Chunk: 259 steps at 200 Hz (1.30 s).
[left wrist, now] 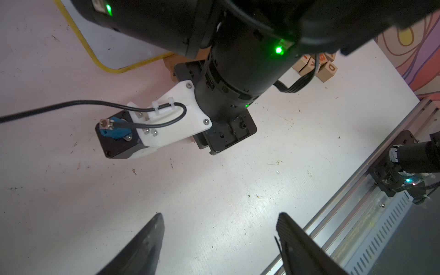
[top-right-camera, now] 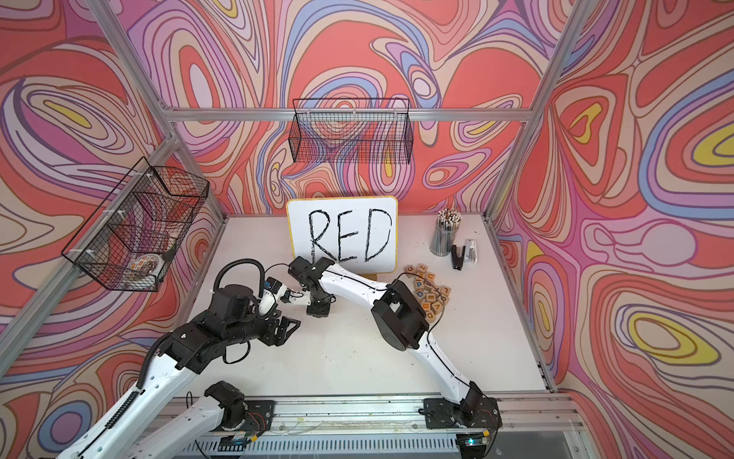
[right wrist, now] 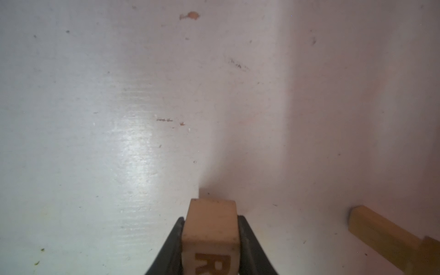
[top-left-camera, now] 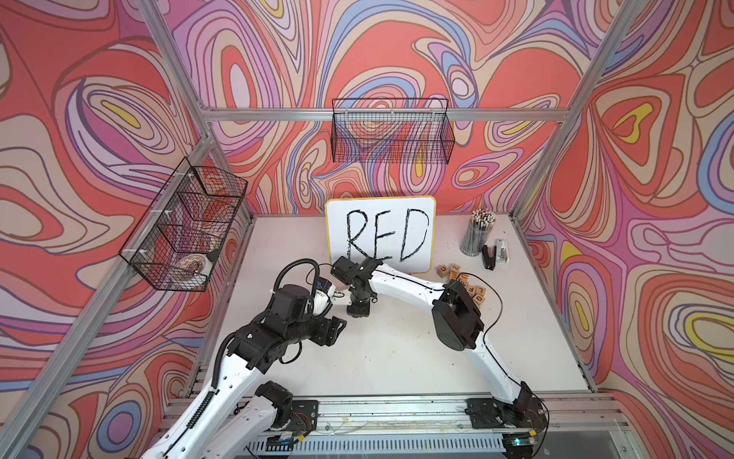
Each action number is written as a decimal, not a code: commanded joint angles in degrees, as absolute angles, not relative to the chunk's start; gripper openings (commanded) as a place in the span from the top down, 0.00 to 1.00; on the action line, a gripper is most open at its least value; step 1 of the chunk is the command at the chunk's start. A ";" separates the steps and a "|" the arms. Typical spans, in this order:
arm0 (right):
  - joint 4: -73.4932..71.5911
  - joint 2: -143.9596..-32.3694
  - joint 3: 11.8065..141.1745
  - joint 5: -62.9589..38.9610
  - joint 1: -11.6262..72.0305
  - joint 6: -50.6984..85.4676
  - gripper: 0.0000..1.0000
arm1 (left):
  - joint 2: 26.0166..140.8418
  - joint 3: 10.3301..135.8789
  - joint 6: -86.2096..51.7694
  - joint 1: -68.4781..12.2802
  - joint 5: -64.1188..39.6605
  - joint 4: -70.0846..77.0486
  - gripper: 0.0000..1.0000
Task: Assemble the uppercase word "red" with letter blocks
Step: Place the letter block at the center of the board.
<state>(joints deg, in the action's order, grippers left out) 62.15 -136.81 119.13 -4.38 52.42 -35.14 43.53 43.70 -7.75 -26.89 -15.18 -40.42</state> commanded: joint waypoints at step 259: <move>58.47 -129.22 116.79 -5.73 52.06 -34.25 0.54 | 41.93 43.15 -7.93 -26.73 -15.91 -39.68 0.22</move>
